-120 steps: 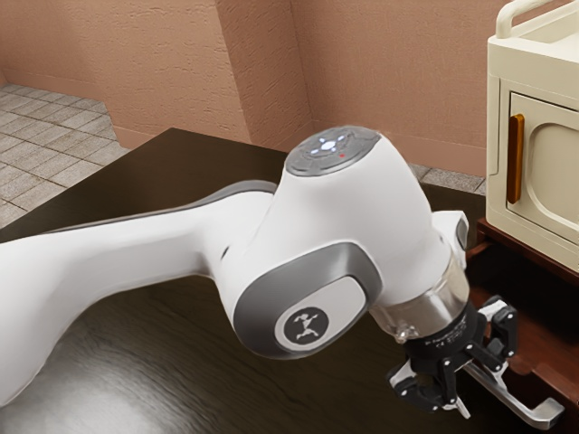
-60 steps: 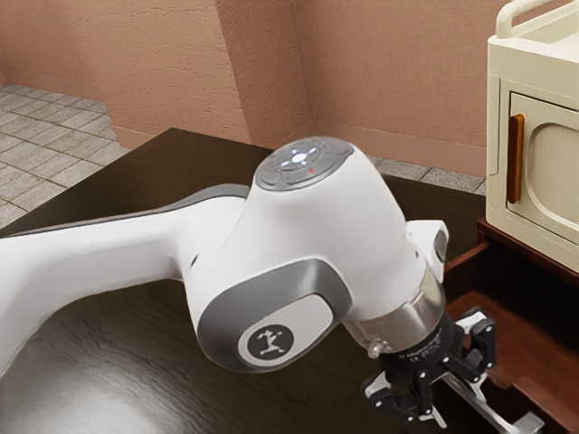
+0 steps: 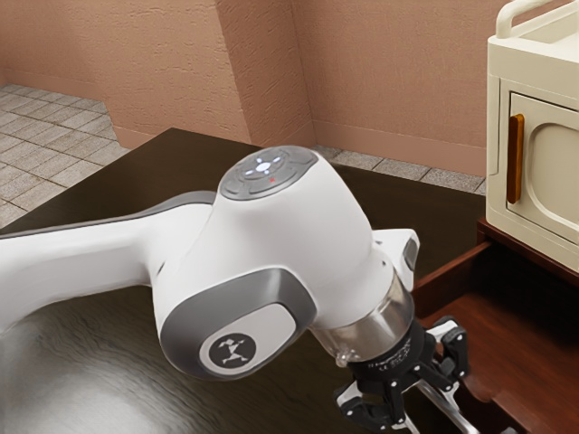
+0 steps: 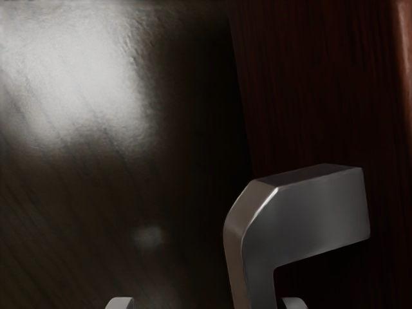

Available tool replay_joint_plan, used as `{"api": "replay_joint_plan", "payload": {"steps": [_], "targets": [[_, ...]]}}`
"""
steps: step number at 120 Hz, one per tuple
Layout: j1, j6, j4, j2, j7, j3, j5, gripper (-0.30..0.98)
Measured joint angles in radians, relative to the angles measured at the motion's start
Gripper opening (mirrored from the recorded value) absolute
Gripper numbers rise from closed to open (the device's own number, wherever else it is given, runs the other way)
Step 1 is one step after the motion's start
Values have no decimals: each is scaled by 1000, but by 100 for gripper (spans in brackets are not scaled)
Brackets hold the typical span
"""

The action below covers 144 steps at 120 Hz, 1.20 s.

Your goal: Pull the drawer handle with one arm to open the drawer

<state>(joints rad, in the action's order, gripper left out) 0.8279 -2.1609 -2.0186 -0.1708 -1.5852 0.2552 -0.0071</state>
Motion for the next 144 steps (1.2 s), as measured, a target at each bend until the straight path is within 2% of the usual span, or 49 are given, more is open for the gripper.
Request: {"api": "replay_joint_plan", "payload": {"steps": [57, 87, 98, 107, 114, 125, 134, 144], "targets": [[-1, 0, -36, -39, -5, 1, 15, 25], [5, 0, -27, -46, -6, 1, 50, 28], [18, 6, -6, -68, -8, 1, 79, 29], [10, 41, 89, -70, -9, -2, 100, 31], [-74, 95, 198, -52, -10, -15, 107, 40], [-372, 293, 493, 24, -13, -131, 111, 50], [-554, 426, 498, -21, -18, -161, 114, 56], [-709, 526, 480, -22, -23, -168, 113, 60]]}}
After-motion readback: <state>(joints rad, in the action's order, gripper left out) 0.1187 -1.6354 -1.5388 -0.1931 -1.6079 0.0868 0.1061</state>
